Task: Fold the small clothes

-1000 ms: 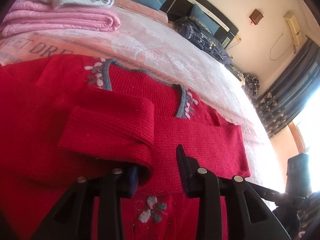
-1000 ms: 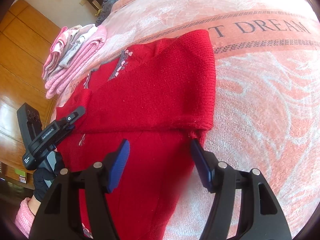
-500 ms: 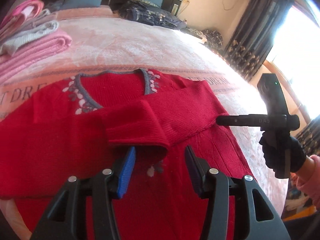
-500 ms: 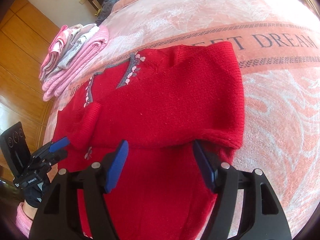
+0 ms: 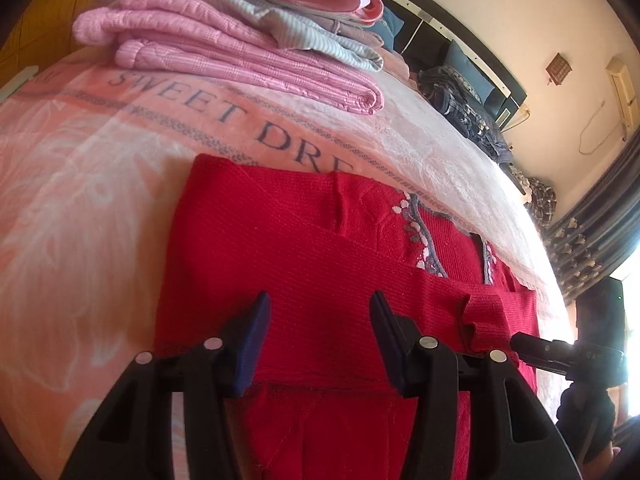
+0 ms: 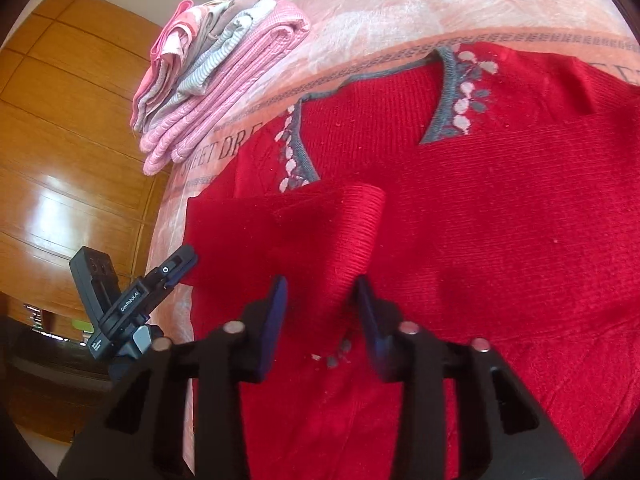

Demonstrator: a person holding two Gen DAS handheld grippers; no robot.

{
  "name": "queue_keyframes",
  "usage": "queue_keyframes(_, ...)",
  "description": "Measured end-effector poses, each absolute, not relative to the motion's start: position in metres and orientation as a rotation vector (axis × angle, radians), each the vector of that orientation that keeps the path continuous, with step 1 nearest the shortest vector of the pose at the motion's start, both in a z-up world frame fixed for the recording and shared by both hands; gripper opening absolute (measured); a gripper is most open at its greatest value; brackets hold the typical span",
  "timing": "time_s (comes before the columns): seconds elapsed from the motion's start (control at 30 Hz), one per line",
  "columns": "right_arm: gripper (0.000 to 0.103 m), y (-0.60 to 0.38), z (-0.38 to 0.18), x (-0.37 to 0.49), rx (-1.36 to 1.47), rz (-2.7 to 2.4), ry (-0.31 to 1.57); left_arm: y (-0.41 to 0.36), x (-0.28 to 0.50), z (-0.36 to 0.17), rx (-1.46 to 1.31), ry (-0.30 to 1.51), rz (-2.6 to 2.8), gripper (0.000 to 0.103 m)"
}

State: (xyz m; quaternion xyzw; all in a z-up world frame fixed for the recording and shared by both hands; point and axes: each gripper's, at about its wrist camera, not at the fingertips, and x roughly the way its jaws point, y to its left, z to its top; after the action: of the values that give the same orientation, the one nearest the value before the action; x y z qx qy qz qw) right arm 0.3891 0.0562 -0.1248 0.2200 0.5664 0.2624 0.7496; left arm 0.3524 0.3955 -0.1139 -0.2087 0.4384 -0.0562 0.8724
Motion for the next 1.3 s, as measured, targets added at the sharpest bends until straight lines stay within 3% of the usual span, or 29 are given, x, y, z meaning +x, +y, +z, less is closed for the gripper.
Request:
queue_keyframes(0.03, 0.013, 0.059, -0.124, 0.390, 0.468, 0.568, 1.234, 0.396, 0.352, -0.114, -0.437, 0.910, -0.117, 0.052)
queue_keyframes(0.13, 0.009, 0.058, -0.112, 0.386, 0.394, 0.556, 1.184, 0.391, 0.349, -0.107, -0.407, 0.866, -0.115, 0.052)
queue_keyframes(0.3, 0.009, 0.025, -0.110, 0.385, 0.316, 0.461, 1.181, 0.375, 0.350, -0.112, -0.378, 0.893, -0.138, 0.053)
queue_keyframes(0.33, 0.015, 0.020, -0.116, 0.385, 0.296, 0.435, 1.208, 0.369, 0.352, -0.118, -0.357, 0.929, -0.131, 0.053)
queue_keyframes(0.43, 0.017, 0.007, -0.128, 0.383, 0.326, 0.418, 1.235, 0.356, 0.354, -0.127, -0.274, 0.955, -0.102, 0.056)
queue_keyframes(0.5, 0.017, 0.004, -0.119, 0.382, 0.333, 0.414, 1.209, 0.354, 0.354, -0.124, -0.278, 0.957, -0.110, 0.056)
queue_keyframes(0.73, 0.036, 0.050, -0.081, 0.386, 0.241, 0.525, 1.124, 0.362, 0.351, -0.113, -0.347, 0.915, -0.114, 0.057)
queue_keyframes(0.87, 0.036, 0.095, -0.100, 0.390, 0.036, 0.457, 1.190, 0.362, 0.350, -0.119, -0.375, 0.939, -0.127, 0.058)
queue_keyframes(0.97, 0.030, 0.104, -0.117, 0.391, -0.052, 0.400, 1.209, 0.365, 0.351, -0.123, -0.404, 0.943, -0.130, 0.058)
queue_keyframes(1.0, 0.020, 0.102, -0.117, 0.390, -0.058, 0.395, 1.197, 0.366, 0.351, -0.124, -0.405, 0.942, -0.132, 0.058)
queue_keyframes(1.03, 0.008, 0.097, -0.116, 0.391, -0.054, 0.395, 1.191, 0.366, 0.351, -0.124, -0.403, 0.941, -0.133, 0.058)
queue_keyframes(1.1, 0.004, 0.077, -0.110, 0.391, 0.036, 0.394, 1.181, 0.366, 0.351, -0.124, -0.395, 0.938, -0.136, 0.058)
queue_keyframes(1.23, 0.005, 0.017, -0.097, 0.386, 0.261, 0.362, 1.137, 0.366, 0.350, -0.123, -0.390, 0.938, -0.136, 0.058)
queue_keyframes(1.27, 0.009, 0.000, -0.096, 0.384, 0.322, 0.352, 1.135, 0.367, 0.350, -0.123, -0.388, 0.938, -0.134, 0.058)
queue_keyframes(1.3, 0.019, -0.017, -0.097, 0.383, 0.375, 0.339, 1.146, 0.367, 0.350, -0.123, -0.385, 0.937, -0.133, 0.058)
